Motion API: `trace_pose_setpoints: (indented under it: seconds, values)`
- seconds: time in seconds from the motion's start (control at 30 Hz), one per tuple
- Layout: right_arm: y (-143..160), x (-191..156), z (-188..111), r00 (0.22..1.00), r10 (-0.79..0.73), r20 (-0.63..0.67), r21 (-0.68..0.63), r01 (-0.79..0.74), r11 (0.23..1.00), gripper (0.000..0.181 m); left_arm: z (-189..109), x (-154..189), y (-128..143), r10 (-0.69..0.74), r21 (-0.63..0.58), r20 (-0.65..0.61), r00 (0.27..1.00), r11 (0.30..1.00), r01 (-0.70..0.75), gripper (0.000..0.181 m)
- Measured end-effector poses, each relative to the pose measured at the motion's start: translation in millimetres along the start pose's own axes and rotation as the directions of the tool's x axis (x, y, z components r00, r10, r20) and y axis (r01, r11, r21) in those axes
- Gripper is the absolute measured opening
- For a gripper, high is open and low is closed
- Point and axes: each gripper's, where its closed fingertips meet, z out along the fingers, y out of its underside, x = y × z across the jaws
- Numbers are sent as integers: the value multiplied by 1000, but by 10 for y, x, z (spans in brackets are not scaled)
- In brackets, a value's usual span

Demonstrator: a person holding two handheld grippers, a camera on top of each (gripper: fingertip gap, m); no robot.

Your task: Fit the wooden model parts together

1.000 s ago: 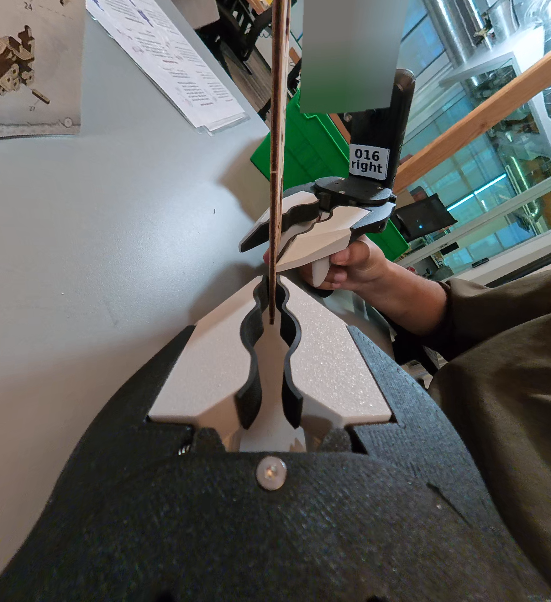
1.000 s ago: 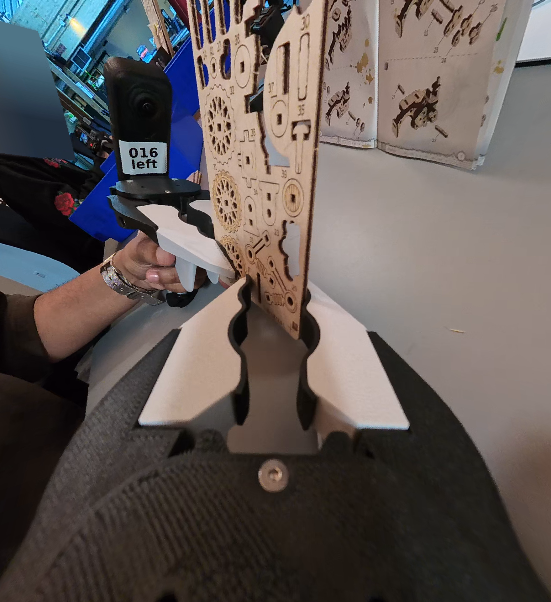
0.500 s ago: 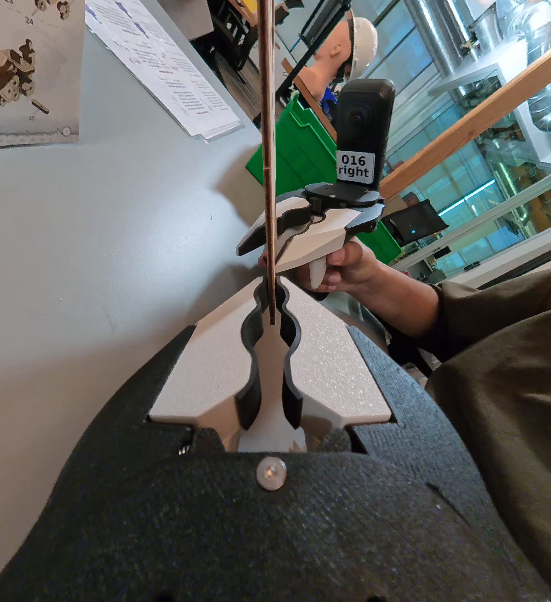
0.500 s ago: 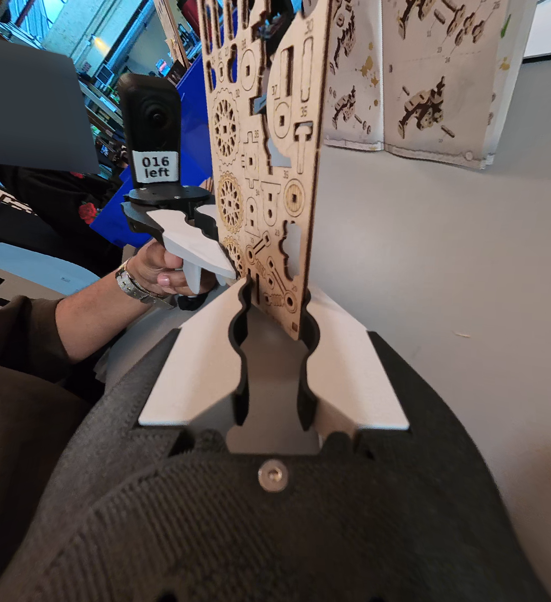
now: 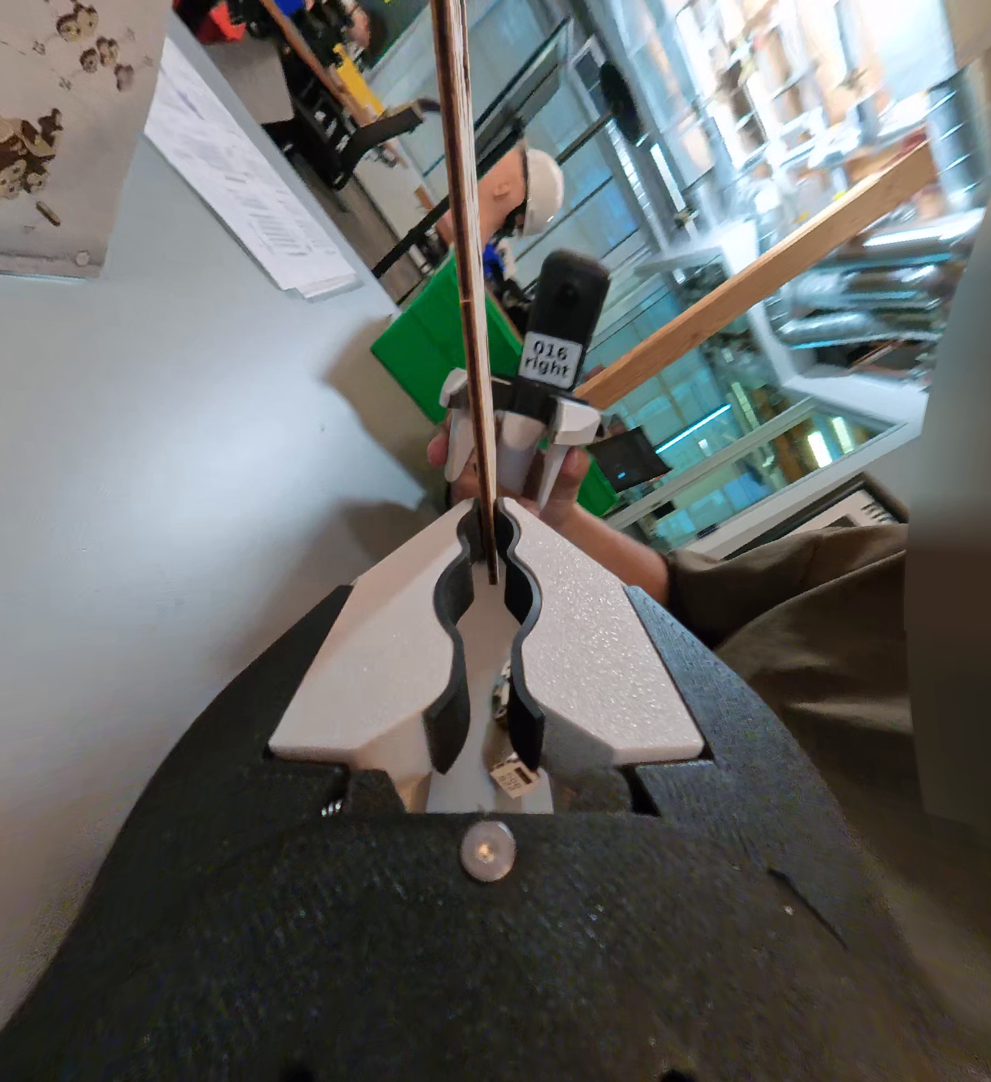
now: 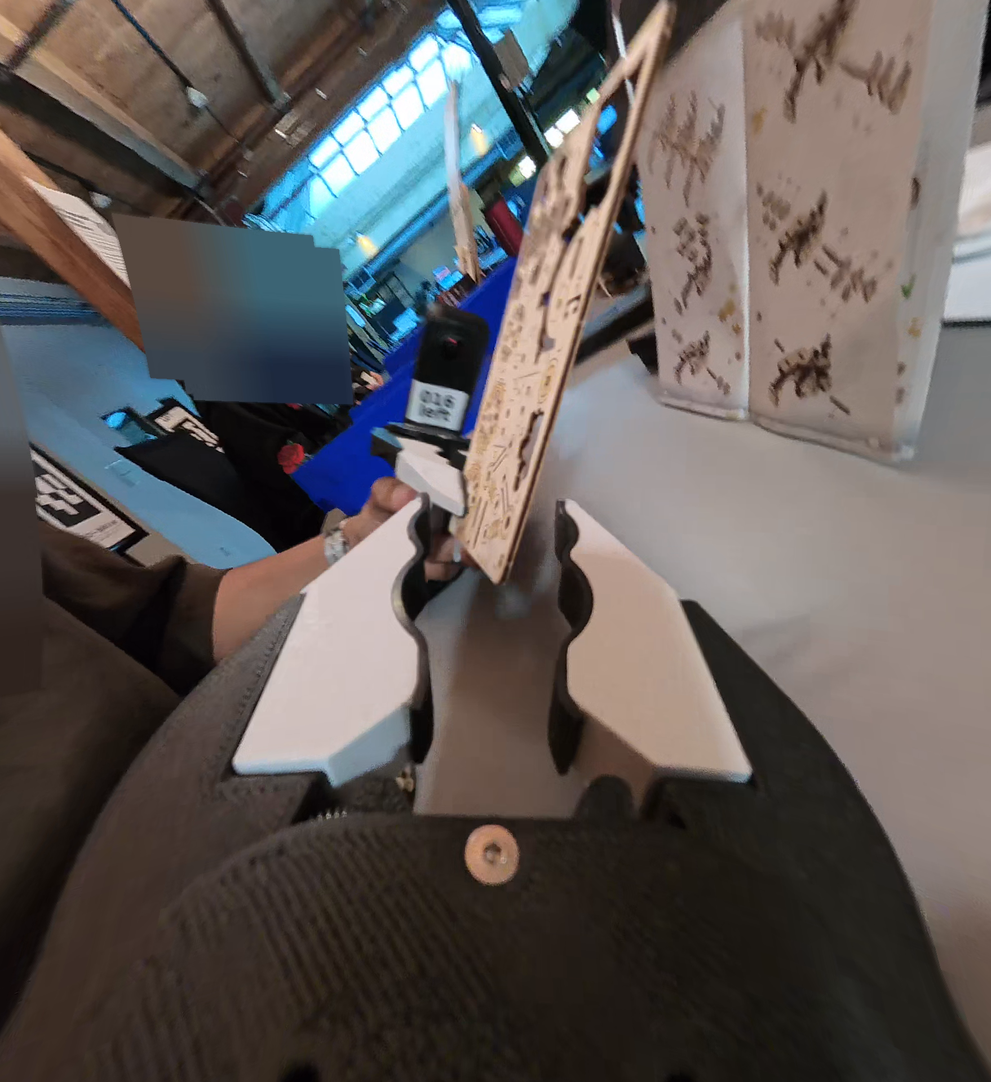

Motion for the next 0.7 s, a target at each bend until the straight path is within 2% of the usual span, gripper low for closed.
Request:
trace_pose_setpoints:
  seconds: [0.1, 0.2, 0.37, 0.5, 0.6, 0.7]
  values:
    - [-97, -136, -50, 993, -87, 77, 56, 83, 995, 44, -92, 40, -121, -75, 68, -84, 994, 994, 81, 0]
    - [-65, -171, -42, 982, -179, 66, 23, 178, 984, 46, -152, 74, -183, -128, 91, -156, 980, 986, 143, 0]
    - [94, -248, 40, 938, -346, 38, -68, 347, 935, 42, -118, 203, -62, -157, -2, -237, 959, 987, 161, 0]
    - [263, -359, 122, 848, -527, 48, -128, 529, 839, 45, -51, 329, 52, -196, -71, -304, 932, 980, 183, 0]
    - [273, -450, 154, 788, -614, 34, -88, 615, 784, 47, -2, 371, 110, -217, -101, -319, 923, 976, 194, 0]
    - [247, -531, 163, 762, -647, 20, -36, 647, 762, 45, 30, 393, 136, -230, -112, -327, 917, 972, 204, 0]
